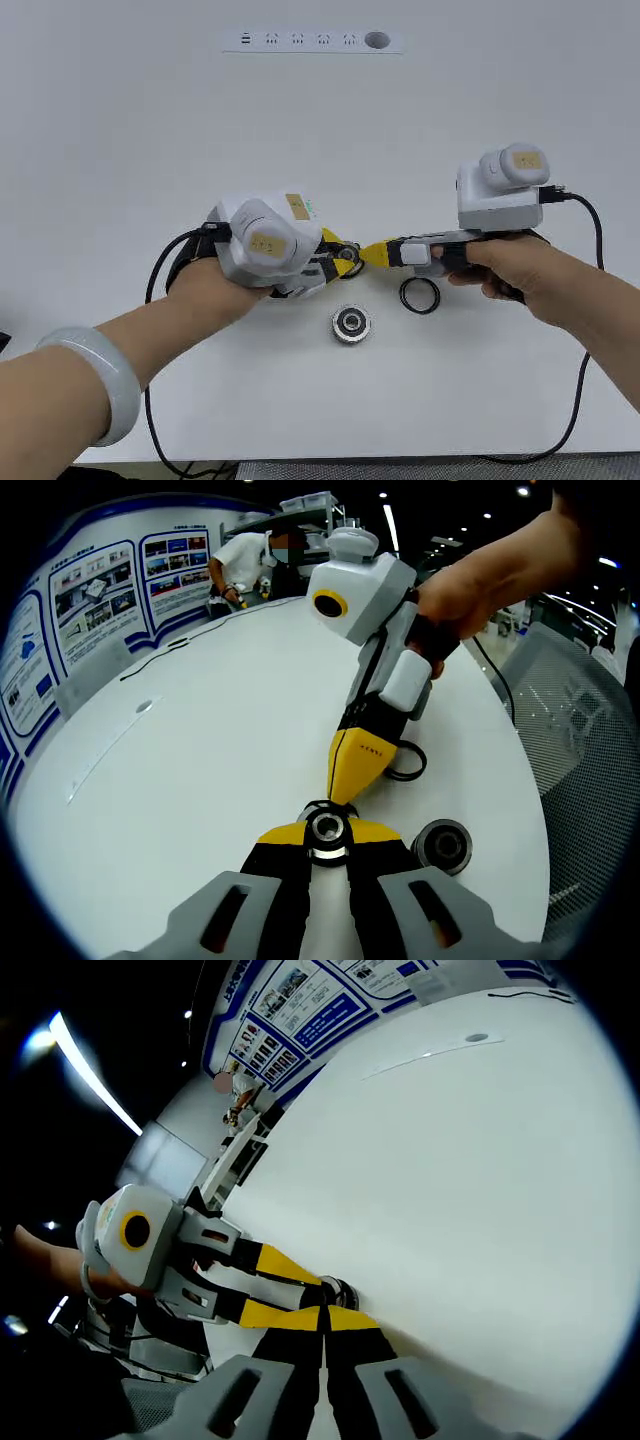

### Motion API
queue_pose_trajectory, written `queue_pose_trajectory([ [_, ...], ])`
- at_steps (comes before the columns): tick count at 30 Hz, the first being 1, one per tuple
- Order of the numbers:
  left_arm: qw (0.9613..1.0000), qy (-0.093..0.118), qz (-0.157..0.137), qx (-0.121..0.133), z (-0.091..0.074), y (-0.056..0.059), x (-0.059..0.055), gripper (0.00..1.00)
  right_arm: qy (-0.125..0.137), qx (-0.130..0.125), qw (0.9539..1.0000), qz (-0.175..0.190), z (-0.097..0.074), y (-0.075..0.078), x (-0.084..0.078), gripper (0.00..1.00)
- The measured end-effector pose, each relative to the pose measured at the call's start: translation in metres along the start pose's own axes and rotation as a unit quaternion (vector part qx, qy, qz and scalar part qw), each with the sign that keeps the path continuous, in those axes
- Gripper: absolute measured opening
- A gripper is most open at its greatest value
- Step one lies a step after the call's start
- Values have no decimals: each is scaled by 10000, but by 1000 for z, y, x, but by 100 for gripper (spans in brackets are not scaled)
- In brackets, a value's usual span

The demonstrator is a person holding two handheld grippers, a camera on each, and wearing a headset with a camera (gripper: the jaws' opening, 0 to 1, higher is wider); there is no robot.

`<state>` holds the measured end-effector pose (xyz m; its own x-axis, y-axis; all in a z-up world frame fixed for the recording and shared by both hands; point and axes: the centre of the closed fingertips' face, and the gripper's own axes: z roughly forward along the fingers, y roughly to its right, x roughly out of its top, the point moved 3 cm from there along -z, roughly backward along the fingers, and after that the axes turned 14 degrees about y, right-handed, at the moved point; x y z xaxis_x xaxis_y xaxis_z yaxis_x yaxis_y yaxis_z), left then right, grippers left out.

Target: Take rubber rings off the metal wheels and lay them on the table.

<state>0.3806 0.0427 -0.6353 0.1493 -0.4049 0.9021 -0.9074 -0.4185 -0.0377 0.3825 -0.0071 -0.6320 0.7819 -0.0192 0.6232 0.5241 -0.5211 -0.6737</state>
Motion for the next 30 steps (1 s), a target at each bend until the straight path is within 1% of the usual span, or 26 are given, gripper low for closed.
queue_pose_trajectory([
  [2, 10000, 4, -4, 2, 0, 0, 0, 13, 4, 27, 10000, 1, 0, -2, 0, 1],
  [5, 10000, 7, 0, 2, 0, 0, 0, 13, 58, 225, 9997, 120, 2, -12, 2, 1],
  [6, 10000, 6, 3, 1, 0, 0, 0, 13, 233, 414, 9987, 168, 5, -19, 8, 1],
  [7, 10000, 4, 1, 3, 0, 0, 0, 13, 269, 582, 9973, 353, 4, -28, 10, 1],
  [8, 10000, 4, 6, 1, 0, 0, 0, 13, 102, 316, 9994, 64, 3, -21, 8, 1],
  [9, 10000, 5, 8, 0, 0, 0, 0, 13, 111, 315, 9993, -187, 4, -19, 8, 1],
  [10, 10000, 4, 8, 0, 0, 0, 0, 13, 120, 341, 9993, 38, 4, -22, 8, 1],
  [13, 10000, -12, 14, -2, 0, 0, 0, 13, 162, 280, 9994, 104, 1, -17, 7, 1],
  [17, 10000, -10, 16, 0, 1, 0, 0, 13, 140, 215, 9996, 100, -1, -14, 5, 1],
  [24, 10000, 23, 68, -17, 0, 0, 1, 13, 113, 7, 9999, 125, -1, -6, -1, 2],
  [28, 10000, 24, 85, -11, 0, 0, 1, 14, 105, -39, 9999, 114, -1, -4, -2, 2],
  [30, 9999, 56, 117, -8, -1, 0, 2, 14, 115, -50, 9999, 113, -1, -4, -1, 2],
])
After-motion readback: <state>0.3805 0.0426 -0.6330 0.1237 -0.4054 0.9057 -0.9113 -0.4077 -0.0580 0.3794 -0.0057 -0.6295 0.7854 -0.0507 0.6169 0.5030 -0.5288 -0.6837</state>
